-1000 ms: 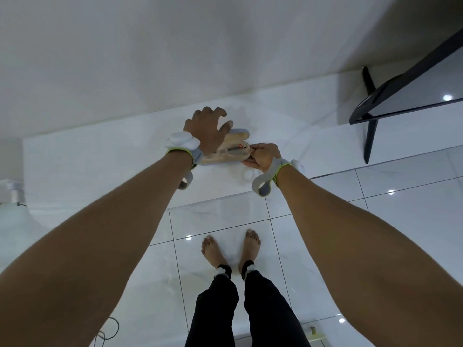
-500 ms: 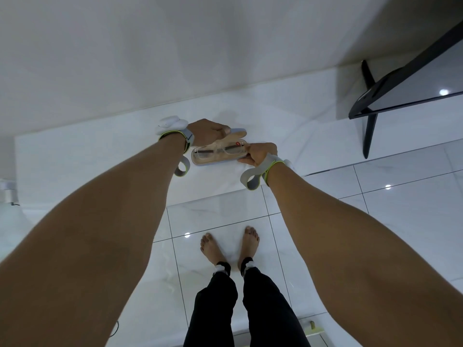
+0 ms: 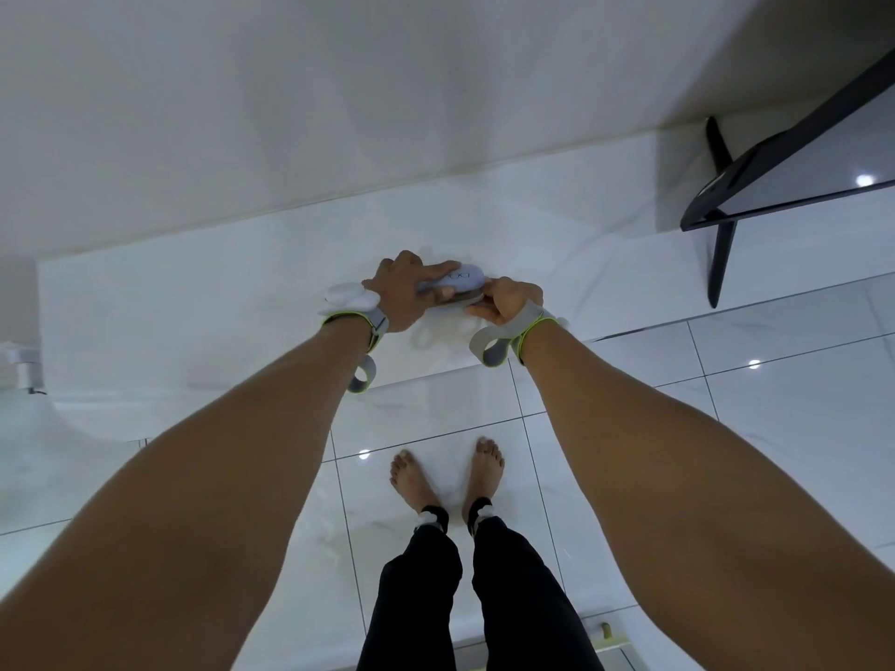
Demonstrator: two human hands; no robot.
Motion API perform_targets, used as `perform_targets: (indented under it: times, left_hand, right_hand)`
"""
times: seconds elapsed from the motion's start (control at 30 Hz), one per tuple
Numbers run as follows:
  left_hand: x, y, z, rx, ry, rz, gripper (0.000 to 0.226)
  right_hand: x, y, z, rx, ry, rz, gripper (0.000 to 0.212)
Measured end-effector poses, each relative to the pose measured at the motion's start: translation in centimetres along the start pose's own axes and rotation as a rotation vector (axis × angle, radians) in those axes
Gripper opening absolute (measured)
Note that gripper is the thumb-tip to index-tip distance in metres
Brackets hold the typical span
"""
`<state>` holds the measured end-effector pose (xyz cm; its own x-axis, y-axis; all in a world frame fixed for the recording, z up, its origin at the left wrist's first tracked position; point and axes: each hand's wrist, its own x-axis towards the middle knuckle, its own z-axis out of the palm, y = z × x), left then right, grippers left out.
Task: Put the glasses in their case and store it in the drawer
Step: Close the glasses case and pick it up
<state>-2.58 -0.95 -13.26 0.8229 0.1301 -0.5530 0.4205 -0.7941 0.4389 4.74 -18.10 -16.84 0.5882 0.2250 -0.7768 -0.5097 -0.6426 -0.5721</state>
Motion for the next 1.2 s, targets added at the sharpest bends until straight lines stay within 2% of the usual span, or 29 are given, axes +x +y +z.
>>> perform_targets:
  times: [0.07,0.13,0.17,0.23,0.3,0.4,0.53,0.67,0.73,0.83,0.93,1.03,1.13,1.2]
  left_hand:
    - [-0.4,0.1,1.1,0.019,0.088,-0.010,0.045]
    - [-0.5,0.2,1.6,0.008,0.118,0.004,0.044]
    - [-0.5,0.1,1.6,-0.003,0.112,0.005,0.044]
    - [-0.4,-0.1,1.5,-0.003,0.109,0.008,0.044]
    - [-0.4,-0.1,1.5,0.005,0.114,0.010,0.045]
    - [-0.5,-0.2,1.4,0.013,0.128,0.013,0.045]
    - [-0.2,-0.5,1.0,0.024,0.118,0.016,0.045]
    - [-0.4,-0.9,0.7,0.006,0.102,-0.015,0.049]
    - [-0.7,-1.0,0.1,-0.003,0.058,-0.040,0.061]
    - [-1.0,-1.0,-1.4,0.003,0.027,-0.027,0.093]
    - [-2.2,-0.9,-2.9,-0.005,0.089,-0.047,0.095]
    - [-3.7,-1.6,-3.4,-0.168,0.198,-0.129,0.086]
    - [-5.5,-2.7,-2.5,-0.302,0.261,-0.189,0.067]
    - [-7.3,-3.6,-1.3,-0.322,0.274,-0.200,0.058]
  right_hand:
    - [0.5,0.5,0.1,-0.071,0.027,-0.047,0.048]
    - [0.5,0.2,0.1,0.036,0.010,-0.045,0.050]
    - [0.2,-0.2,0.0,0.153,-0.019,-0.077,0.049]
    - [0.3,-0.9,0.3,0.559,-0.038,0.096,0.044]
    - [-0.2,-0.7,0.5,0.710,-0.030,0.166,0.044]
    - [-0.5,-0.7,0.7,0.723,-0.057,0.178,0.039]
    - [-1.3,-1.1,1.0,0.867,-0.052,0.206,0.033]
    - [-1.5,-1.2,1.3,0.879,-0.061,0.199,0.015]
    - [-1.8,-1.8,1.2,0.860,-0.068,0.200,0.019]
    - [-2.3,-3.5,1.0,0.808,-0.094,0.160,0.020]
    - [-3.2,-6.1,1.1,0.712,-0.123,0.080,0.021]
    - [-3.8,-7.6,1.9,0.438,-0.088,-0.057,0.018]
    - [-3.6,-5.8,2.1,-0.252,0.125,-0.384,0.022]
    - [-4.3,-3.7,2.2,-0.647,0.117,-0.568,0.030]
